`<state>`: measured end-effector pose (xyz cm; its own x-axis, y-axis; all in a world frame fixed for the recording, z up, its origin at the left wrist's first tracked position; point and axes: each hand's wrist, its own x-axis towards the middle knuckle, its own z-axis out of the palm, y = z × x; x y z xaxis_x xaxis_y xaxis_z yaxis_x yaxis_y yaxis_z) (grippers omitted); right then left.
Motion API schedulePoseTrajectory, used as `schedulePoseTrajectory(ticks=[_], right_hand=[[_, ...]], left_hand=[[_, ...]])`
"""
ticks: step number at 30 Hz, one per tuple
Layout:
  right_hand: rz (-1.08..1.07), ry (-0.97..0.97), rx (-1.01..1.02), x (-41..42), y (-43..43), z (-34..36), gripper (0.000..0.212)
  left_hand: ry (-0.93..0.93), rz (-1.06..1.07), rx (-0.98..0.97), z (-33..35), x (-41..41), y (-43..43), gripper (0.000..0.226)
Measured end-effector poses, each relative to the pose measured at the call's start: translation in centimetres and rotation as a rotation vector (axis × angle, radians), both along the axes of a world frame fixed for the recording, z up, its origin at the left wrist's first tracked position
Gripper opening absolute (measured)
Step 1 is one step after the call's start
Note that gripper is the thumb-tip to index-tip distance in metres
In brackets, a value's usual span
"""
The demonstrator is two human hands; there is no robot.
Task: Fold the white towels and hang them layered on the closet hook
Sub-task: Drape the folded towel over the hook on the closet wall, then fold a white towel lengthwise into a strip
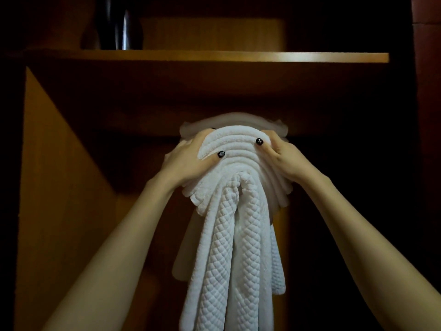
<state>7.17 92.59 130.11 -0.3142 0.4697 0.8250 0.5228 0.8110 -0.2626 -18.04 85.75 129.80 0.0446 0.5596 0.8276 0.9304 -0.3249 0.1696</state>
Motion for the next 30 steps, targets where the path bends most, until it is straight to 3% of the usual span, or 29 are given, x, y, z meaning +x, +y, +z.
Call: schedulePoseTrajectory(ticks=[6,9,14,19,25,30], right_hand=[[-0.019,-0.01,-0.065,-0.6,-0.7,0.0,0.053],[-0.026,-0.04,-0.094,-0.5,-1.8,0.4,0.055],[-0.258,-0.024,-0.117,-0.7,-5.2,-2.0,0.063],[-0.26,-0.072,-0.067,-2.2,-12.3,-11.3,0.067],[-0.092,-0.108,-0.333,-5.9,-21.4,-20.4,0.067],[-0.059,-0.269,-0.541,-10.1,-27.2,-27.5,0.06]], left_hand=[[-0.146,-0.186,-0.094,0.2,-0.2,-0.3,0.064],[-0.044,-0.27,-0.187,0.5,0.0,-1.3,0.066],[0.054,-0.103,-0.083,0.1,-0.3,-4.9,0.068],[0.083,-0.024,-0.093,-6.3,0.6,-10.3,0.063],[0.109,0.111,-0.295,-17.1,-0.2,-19.9,0.058],[0.071,0.211,-0.381,-26.0,-2.9,-28.8,0.052]])
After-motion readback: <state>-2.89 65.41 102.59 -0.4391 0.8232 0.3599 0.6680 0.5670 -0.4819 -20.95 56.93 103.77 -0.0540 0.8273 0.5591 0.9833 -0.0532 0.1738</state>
